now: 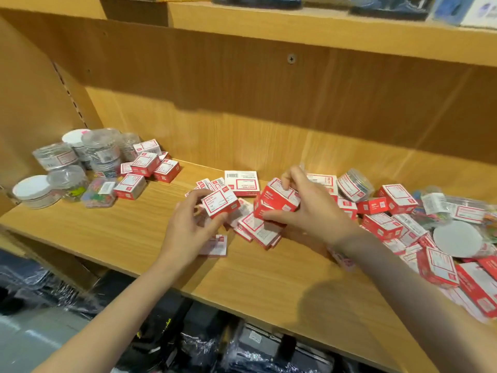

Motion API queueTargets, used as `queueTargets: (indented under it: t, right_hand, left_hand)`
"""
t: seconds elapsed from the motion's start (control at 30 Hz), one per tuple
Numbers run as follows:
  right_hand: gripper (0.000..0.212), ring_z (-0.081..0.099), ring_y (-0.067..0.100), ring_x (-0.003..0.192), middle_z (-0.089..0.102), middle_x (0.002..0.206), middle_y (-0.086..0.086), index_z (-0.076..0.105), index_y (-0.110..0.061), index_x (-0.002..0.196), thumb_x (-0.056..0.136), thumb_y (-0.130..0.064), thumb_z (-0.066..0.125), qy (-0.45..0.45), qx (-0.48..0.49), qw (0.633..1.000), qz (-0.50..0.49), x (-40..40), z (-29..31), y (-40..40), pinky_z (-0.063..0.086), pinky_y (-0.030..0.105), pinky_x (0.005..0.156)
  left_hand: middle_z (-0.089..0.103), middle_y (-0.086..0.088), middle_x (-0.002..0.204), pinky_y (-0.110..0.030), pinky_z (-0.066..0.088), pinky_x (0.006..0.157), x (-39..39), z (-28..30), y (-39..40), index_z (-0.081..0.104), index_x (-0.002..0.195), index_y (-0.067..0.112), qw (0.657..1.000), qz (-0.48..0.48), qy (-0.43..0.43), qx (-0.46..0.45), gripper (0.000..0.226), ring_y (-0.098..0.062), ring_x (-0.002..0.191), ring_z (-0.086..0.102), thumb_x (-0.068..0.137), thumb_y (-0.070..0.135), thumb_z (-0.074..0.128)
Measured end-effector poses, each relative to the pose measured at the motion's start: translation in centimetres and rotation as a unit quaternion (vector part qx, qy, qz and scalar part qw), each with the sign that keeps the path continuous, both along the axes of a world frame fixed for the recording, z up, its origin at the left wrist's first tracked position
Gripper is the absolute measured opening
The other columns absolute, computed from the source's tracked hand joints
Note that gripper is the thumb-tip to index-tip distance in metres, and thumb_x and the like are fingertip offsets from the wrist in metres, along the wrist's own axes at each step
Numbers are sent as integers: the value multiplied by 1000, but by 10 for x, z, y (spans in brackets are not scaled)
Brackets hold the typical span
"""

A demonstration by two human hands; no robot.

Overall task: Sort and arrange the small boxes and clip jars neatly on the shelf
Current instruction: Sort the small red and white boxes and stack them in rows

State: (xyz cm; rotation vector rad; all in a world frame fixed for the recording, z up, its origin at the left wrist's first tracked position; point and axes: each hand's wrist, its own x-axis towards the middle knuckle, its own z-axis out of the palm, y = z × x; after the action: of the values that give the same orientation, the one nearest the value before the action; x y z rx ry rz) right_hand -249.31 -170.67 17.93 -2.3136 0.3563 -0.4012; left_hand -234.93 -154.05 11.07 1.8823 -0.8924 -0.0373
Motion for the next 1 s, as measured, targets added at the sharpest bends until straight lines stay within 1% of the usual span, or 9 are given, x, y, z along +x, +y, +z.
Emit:
queueTargets:
  t: [0.07, 0.17, 0.3, 0.43, 0.5, 0.6, 0.7, 0.83, 1.0]
  right_hand:
    - [50, 63, 6, 71, 64, 82, -6, 30, -25, 82, 70, -37, 77, 4, 2, 1000, -1, 37, -4, 14, 48, 24, 57]
    - [52, 59, 7, 68, 65, 86, -4, 31, -22, 85, 69, -41, 77, 15, 17, 1000, -10, 98, -8, 32, 42, 16, 55]
    - [52, 60, 21, 84, 62, 96, 3, 31, -23, 85, 68, -41, 77, 51, 39, 998, 12, 170, -21, 53, 48, 39, 71]
    - [46, 48, 22, 82, 51, 90, 0, 34, -20, 93, 73, -28, 74, 89, -40, 992, 75, 218, -49, 81, 32, 31, 64]
    - [37, 51, 24, 88, 49, 94, -1, 41, -18, 99, 76, -16, 69, 32, -76, 994, 65, 230, -65, 91, 34, 31, 68]
    - [34, 51, 17, 89, 53, 101, -2, 46, -17, 99, 75, -12, 70, -76, -56, 995, -11, 232, -72, 90, 30, 23, 68]
    - [38, 46, 14, 78, 50, 93, -5, 40, -21, 92, 74, -15, 73, -117, -34, 991, -56, 236, -63, 86, 28, 22, 65]
    - [38, 41, 14, 91, 46, 95, -8, 38, -24, 89, 74, -25, 72, -109, -114, 987, 10, 260, -51, 102, 35, 31, 72]
    - [32, 37, 20, 112, 44, 116, 0, 54, -19, 94, 76, -43, 65, -27, -162, 983, 77, 271, -66, 125, 37, 44, 94]
  left_hand:
    - [48, 8, 107, -27, 38, 82, 24, 2, 16, 53, 118, 18, 996, 61, -50, 38, 44, -11, 104, 40, 77, 26, 71]
    - [41, 2, 109, -31, 43, 82, 63, 2, 48, 55, 120, 16, 989, 119, -54, 64, 48, -17, 103, 43, 76, 25, 72]
    - [45, -1, 117, -27, 40, 84, 106, -6, 88, 54, 123, 14, 976, 119, -91, 155, 49, -15, 104, 45, 78, 23, 71]
    - [53, -9, 115, -45, 45, 82, 137, -16, 111, 59, 116, 13, 939, 94, -229, 238, 44, -23, 104, 44, 77, 34, 66]
    - [52, -12, 117, -50, 45, 81, 149, -21, 119, 58, 116, 13, 923, 115, -256, 264, 47, -29, 105, 44, 76, 34, 67]
    - [51, -16, 123, -53, 43, 85, 158, -23, 123, 57, 119, 11, 927, 120, -254, 249, 53, -29, 111, 39, 71, 23, 76]
    - [52, -12, 122, -51, 42, 88, 168, -24, 126, 57, 115, 15, 933, 88, -259, 235, 41, -24, 112, 38, 76, 27, 64]
    - [53, -4, 120, -45, 39, 91, 174, -26, 128, 60, 111, 19, 949, 78, -217, 217, 38, -19, 112, 40, 79, 38, 50]
    - [50, -3, 119, -35, 29, 96, 176, -23, 140, 57, 114, 15, 967, 124, -174, 142, 44, -17, 113, 40, 81, 37, 38]
